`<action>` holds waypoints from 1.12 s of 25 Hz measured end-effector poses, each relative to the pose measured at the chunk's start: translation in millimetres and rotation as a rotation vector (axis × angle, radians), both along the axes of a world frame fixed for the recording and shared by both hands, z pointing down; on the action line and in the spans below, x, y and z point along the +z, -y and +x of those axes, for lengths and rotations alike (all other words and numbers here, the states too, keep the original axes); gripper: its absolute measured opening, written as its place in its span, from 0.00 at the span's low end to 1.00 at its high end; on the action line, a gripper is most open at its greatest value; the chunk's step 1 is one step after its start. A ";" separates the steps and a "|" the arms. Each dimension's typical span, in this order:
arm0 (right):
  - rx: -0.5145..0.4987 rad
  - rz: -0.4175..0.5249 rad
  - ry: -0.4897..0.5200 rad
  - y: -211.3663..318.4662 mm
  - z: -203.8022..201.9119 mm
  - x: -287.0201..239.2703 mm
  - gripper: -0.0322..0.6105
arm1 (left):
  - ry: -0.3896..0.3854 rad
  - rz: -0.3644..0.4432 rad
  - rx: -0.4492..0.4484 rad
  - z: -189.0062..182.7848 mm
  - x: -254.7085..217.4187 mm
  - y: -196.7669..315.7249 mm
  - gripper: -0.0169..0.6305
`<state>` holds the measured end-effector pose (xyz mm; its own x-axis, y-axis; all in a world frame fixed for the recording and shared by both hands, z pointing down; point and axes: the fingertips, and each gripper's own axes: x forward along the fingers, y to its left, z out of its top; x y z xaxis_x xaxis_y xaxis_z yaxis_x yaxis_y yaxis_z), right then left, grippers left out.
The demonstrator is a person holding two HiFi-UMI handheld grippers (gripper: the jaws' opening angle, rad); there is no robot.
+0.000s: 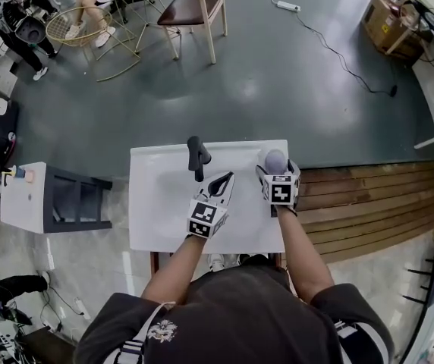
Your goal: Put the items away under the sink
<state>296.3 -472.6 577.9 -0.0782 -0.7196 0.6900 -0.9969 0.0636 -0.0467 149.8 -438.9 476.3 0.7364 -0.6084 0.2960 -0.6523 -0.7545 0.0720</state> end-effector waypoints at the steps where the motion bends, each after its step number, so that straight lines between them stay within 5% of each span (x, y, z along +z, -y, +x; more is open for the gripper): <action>1: -0.002 -0.011 -0.008 2.1 0.3 3.0 0.76 | 0.002 -0.003 0.001 0.7 2.3 1.3 0.02; 11: -0.025 -0.105 -0.027 9.7 2.2 13.5 0.76 | 0.020 -0.024 0.009 0.6 10.4 -3.6 0.02; 28: -0.040 0.014 -0.008 -31.4 -16.9 -38.7 0.76 | -0.004 0.002 0.003 -31.1 -9.6 -30.8 0.02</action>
